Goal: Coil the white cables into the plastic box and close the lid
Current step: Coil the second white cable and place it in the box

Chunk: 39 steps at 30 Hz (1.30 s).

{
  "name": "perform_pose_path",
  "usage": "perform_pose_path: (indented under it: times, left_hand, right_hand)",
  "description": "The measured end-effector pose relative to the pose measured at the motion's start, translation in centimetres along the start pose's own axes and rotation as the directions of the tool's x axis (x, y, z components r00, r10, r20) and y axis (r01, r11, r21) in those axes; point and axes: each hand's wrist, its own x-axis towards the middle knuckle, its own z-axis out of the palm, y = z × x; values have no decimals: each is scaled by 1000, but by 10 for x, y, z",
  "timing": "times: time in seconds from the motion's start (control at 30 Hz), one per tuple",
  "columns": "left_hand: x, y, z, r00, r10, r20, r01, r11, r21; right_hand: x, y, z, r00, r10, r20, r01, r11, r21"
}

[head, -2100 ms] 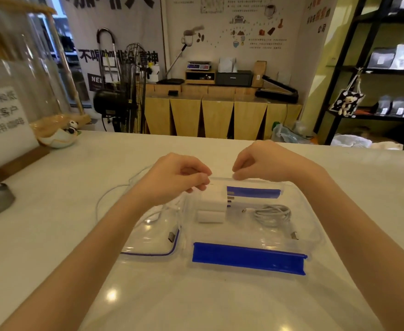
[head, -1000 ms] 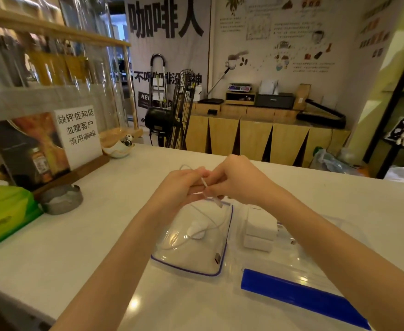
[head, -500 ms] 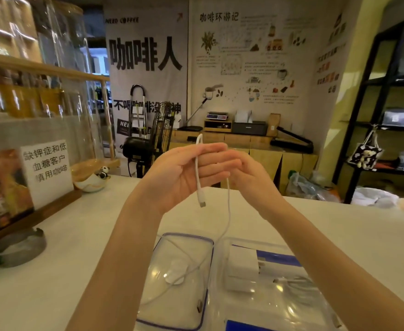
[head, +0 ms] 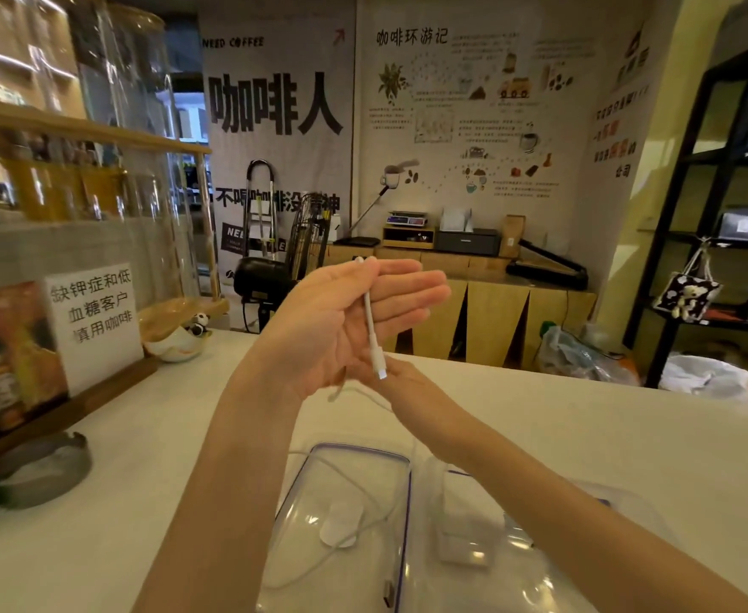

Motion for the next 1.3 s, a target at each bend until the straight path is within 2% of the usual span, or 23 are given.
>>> perform_pose_path:
  times: [0.03, 0.17, 0.27, 0.37, 0.5, 0.6, 0.63, 0.67, 0.73, 0.83, 0.93, 1.0, 1.13, 1.3]
  left_hand:
    - [0, 1, -5, 1000, -7, -14, 8, 1000, 20]
    - [0, 3, -23, 998, -1, -55, 5, 997, 76]
    - [-2, 3, -29, 999, -10, -30, 15, 985, 174]
    - [-5, 4, -33, 999, -40, -18, 44, 941, 335]
    - [-7, 7, -42, 996, -85, -32, 89, 830, 551]
    - [-9, 7, -46, 992, -123, -37, 108, 642, 759]
    - [-10, 7, -46, 989, -146, -20, 106, 611, 784]
    - [-10, 7, -46, 984, -179, 9, 107, 630, 769]
    - [-10, 8, -45, 968, -238, 80, 132, 753, 644]
    - [-5, 8, -42, 932, -297, 206, 183, 879, 440]
    - [-1, 6, -41, 858, -398, 325, 266, 885, 381]
    - [-1, 7, -41, 841, -408, 356, 296, 896, 330]
    - [-1, 7, -40, 879, -350, 324, 266, 924, 276]
    - [2, 2, -38, 890, -346, 298, 278, 928, 247]
  right_hand:
    - [-2, 0, 5, 996, -1, 85, -1, 1000, 26]
    - [-11, 3, 11, 958, 64, 279, -66, 998, -1]
    - [-16, -5, 9, 938, 67, 340, -64, 998, -20]
    - [-21, -17, 2, 941, 50, 333, -41, 999, -34]
    - [-22, -33, 1, 971, 0, 238, 14, 998, -57]
    - [-20, -45, 0, 985, -56, 166, 87, 979, -182]
    - [-18, -49, -2, 986, -95, 134, 124, 965, -232]
    - [-16, -52, -4, 985, -145, 90, 164, 946, -278]
    - [-10, -58, -12, 966, -257, -8, 238, 905, -352]
    - [-5, -62, -19, 924, -370, -97, 320, 887, -332]
    - [0, -64, -25, 898, -410, -161, 374, 903, -213]
    - [2, -61, -29, 904, -390, -178, 369, 919, -138]
    - [6, -53, -32, 920, -317, -232, 326, 945, -1]
    - [10, -50, -36, 913, -303, -271, 321, 947, 24]
